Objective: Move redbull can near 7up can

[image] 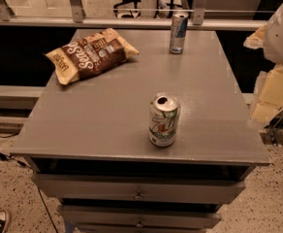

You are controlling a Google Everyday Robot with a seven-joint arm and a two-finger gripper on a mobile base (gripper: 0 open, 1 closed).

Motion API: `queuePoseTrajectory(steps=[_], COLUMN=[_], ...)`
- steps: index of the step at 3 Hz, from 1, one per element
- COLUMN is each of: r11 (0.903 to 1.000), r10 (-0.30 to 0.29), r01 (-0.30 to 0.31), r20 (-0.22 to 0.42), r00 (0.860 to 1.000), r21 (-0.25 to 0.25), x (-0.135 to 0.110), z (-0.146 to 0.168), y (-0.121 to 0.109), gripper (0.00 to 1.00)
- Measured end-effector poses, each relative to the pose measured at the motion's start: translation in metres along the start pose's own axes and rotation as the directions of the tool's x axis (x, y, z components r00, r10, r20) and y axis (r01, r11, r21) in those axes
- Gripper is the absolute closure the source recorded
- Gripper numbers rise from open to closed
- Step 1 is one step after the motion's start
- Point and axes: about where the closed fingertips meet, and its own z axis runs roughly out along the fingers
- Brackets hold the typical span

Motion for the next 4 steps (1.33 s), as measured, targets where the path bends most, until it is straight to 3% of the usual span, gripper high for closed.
queuePoseTrajectory(steps=[1, 2, 3, 4], r11=[0.9999, 0.9962, 0.9795, 0.95], r10=[0.0, 0.04, 0.103, 0.157], r01=[0.0, -0.044, -0.122, -0.224], r20=[0.009, 0.045, 0.126, 0.29], r00=[1.0, 0.998, 0.987, 0.944], r21=[0.013, 0.075, 0.16, 0.217], x=[-0.001, 0.007, 0.019, 0.019], z=[0.0, 0.028, 0.08, 0.12], y=[-0.002, -0.033, -0.093, -0.164], gripper=[0.0, 0.0, 0.0, 0.0])
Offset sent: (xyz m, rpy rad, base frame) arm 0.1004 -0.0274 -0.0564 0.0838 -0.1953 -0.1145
